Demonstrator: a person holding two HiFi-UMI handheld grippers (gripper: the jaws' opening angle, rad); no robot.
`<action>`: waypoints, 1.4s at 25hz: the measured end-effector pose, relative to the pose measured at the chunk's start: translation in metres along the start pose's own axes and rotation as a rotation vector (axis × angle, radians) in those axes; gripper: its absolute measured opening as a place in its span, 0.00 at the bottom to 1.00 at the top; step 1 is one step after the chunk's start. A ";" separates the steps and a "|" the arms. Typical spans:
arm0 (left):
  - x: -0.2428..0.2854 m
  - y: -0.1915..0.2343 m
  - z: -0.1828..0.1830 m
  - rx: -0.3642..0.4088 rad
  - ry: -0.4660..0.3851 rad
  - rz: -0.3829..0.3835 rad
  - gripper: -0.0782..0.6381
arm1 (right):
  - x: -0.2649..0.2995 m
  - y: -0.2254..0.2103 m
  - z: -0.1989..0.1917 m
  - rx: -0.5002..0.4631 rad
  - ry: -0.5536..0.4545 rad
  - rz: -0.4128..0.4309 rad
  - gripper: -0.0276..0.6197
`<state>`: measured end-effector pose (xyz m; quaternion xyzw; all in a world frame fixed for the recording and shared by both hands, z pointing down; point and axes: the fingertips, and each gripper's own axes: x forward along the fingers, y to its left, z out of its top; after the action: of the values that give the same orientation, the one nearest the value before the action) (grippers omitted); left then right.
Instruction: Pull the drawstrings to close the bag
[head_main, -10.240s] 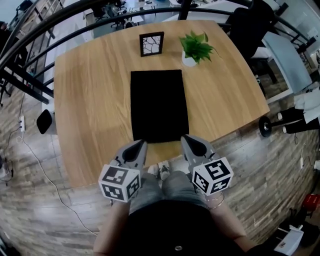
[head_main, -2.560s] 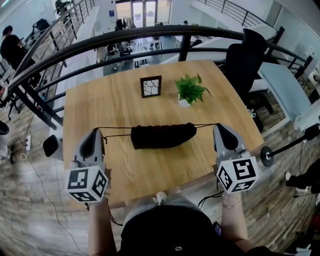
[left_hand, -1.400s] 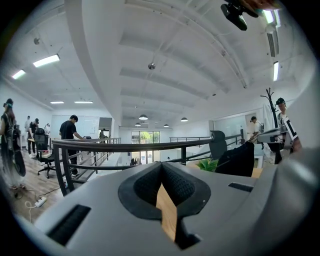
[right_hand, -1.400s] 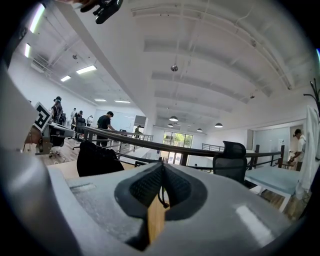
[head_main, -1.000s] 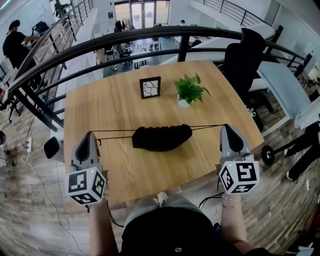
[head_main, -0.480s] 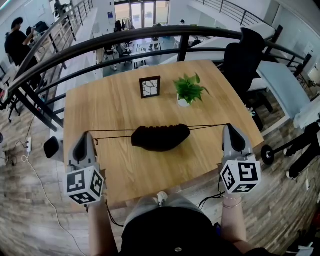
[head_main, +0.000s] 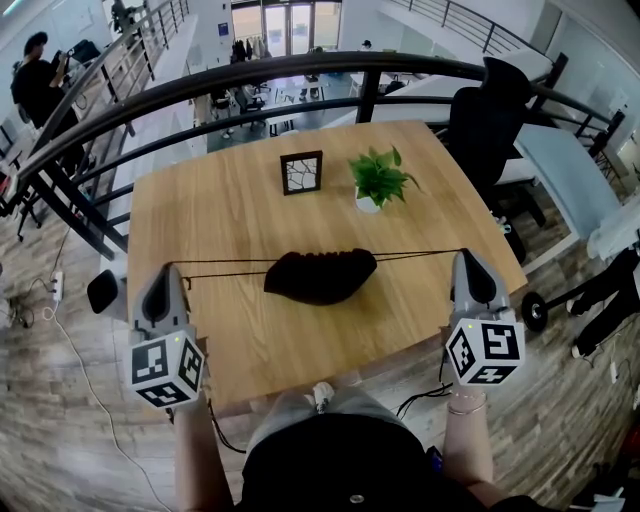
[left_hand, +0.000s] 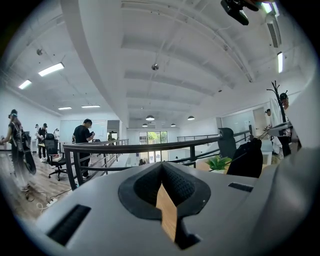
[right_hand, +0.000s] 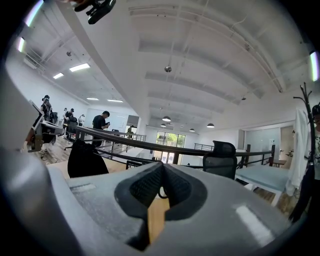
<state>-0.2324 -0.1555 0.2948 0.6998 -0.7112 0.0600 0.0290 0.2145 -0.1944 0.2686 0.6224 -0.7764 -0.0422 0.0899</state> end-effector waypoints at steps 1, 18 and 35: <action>0.000 0.001 -0.001 -0.001 0.001 0.004 0.13 | 0.000 -0.001 0.000 -0.001 0.001 -0.002 0.05; -0.011 0.015 -0.009 -0.022 0.020 0.041 0.13 | -0.005 -0.012 -0.012 0.005 0.033 -0.017 0.05; -0.009 0.010 -0.027 -0.088 0.049 0.025 0.13 | -0.001 0.006 -0.027 0.035 0.068 0.010 0.05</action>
<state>-0.2434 -0.1432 0.3196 0.6873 -0.7209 0.0460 0.0765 0.2143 -0.1906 0.2961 0.6210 -0.7766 -0.0068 0.1054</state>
